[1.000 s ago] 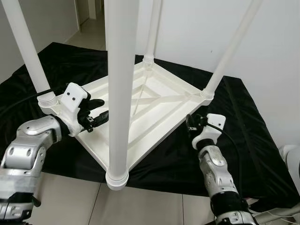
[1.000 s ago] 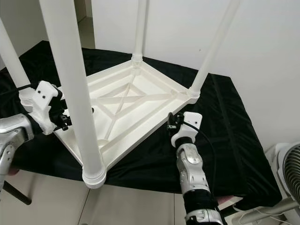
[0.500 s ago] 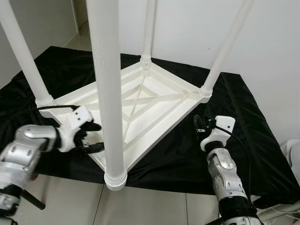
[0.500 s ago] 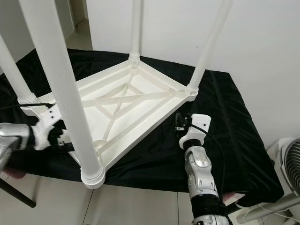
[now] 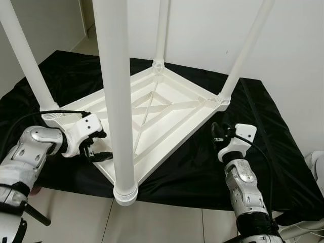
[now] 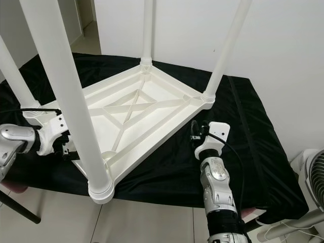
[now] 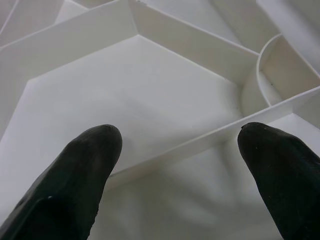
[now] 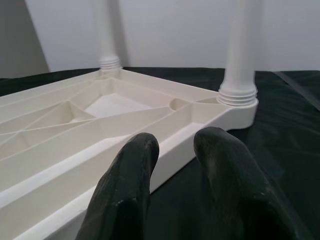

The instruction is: Building children table

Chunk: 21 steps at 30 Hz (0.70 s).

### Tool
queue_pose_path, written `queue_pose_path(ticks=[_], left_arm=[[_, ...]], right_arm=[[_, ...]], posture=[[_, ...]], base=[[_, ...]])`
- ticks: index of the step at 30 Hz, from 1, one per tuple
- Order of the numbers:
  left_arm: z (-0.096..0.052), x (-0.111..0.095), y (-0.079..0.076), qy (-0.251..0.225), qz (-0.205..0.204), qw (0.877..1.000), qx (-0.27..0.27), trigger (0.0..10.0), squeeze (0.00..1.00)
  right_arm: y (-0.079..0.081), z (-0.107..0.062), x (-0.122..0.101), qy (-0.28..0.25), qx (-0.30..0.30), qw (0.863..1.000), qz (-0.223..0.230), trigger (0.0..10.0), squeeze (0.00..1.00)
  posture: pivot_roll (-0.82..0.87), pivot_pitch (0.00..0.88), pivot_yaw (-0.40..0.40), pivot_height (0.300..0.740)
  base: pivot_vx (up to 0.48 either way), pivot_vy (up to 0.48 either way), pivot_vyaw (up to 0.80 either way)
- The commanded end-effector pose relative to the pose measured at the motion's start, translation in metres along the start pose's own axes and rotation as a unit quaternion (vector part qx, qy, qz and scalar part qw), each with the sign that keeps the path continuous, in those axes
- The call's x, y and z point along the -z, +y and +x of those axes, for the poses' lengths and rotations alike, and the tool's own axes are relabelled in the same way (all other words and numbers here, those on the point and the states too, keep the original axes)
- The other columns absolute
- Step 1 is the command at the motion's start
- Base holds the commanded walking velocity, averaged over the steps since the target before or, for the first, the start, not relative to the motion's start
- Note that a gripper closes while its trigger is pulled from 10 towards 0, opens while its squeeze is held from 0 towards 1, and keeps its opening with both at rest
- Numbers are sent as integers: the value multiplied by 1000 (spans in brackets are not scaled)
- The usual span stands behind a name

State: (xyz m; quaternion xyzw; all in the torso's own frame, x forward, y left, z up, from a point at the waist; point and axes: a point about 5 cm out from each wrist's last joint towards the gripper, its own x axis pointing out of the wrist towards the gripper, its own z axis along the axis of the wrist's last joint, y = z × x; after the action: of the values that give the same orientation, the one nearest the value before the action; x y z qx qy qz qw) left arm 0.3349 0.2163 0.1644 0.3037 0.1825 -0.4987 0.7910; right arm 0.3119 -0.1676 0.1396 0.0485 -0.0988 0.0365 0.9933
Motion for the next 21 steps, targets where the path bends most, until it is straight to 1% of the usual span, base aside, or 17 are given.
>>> queue_pose_path(ticks=[1,2,3,5,8,11,16,21], left_arm=[[4,1,-11,12,13,994,108,10000,0],[6,2,-11,14,17,994,111,10000,0],[6,2,-11,14,17,994,111,10000,0],[9,3,-12,21,22,992,125,10000,0],[11,4,-12,25,28,991,132,10000,0],[15,5,-15,34,43,987,153,10000,0],[19,6,-16,40,50,984,167,10000,0],[27,5,-17,44,73,981,176,10000,0]], right_arm=[[5,-8,6,18,-26,999,5,10000,0],[9,-11,7,22,-42,999,8,10000,0],[9,-11,7,22,-42,999,8,10000,0],[16,-20,10,31,-69,997,0,10000,0],[19,-24,12,35,-79,996,-6,10000,0],[15,-30,14,43,-71,996,-8,10000,0],[12,-31,14,47,-66,997,-10,10000,0],[10,-35,12,49,-64,997,-12,10000,0]], posture=[[-51,22,-42,740],[-51,22,-42,740],[-51,22,-42,740],[-60,27,-39,740],[-60,27,-39,740],[-69,35,-35,740],[-75,36,-33,740],[-87,39,-29,740]], base=[[0,0,0],[0,0,0],[0,0,0],[0,0,0],[0,0,0],[0,0,0],[0,0,0],[0,0,0]])
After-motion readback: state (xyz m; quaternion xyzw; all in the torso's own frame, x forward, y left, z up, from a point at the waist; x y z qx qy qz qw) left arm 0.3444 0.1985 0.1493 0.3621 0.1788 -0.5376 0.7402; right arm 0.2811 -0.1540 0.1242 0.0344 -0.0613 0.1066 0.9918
